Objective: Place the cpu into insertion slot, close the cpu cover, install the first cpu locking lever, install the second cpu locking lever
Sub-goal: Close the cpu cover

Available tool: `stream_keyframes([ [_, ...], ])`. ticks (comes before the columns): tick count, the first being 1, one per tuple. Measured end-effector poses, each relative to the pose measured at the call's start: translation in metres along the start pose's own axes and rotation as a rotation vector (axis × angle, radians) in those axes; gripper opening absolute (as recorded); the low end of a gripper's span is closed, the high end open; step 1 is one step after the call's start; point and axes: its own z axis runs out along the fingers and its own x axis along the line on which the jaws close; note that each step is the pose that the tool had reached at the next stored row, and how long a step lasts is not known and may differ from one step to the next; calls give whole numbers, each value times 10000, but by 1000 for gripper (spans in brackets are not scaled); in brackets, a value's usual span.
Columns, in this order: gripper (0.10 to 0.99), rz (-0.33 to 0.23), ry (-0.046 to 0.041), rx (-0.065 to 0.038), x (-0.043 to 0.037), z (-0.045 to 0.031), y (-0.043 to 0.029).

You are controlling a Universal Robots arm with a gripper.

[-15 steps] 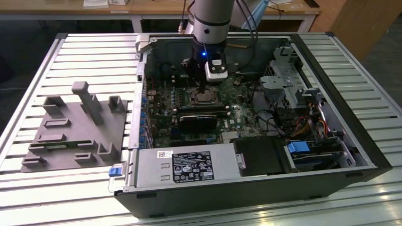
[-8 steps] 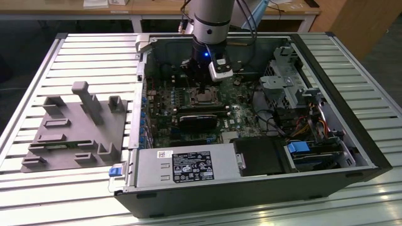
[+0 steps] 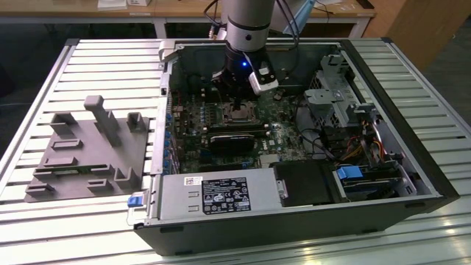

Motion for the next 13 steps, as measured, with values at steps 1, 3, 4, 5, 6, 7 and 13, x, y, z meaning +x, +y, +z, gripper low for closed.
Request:
stream_keyframes([
  [1,106,-128,1,5,0,0,0],
  [3,106,-205,-3,8,2,0,0],
  [4,106,-218,-31,5,7,0,-2],
  [5,106,-234,-85,-4,13,1,-3],
  [6,106,-248,-129,-17,19,2,-5],
  [7,106,-263,-159,-32,25,4,-7],
  [13,106,-264,-202,-49,44,13,-12],
])
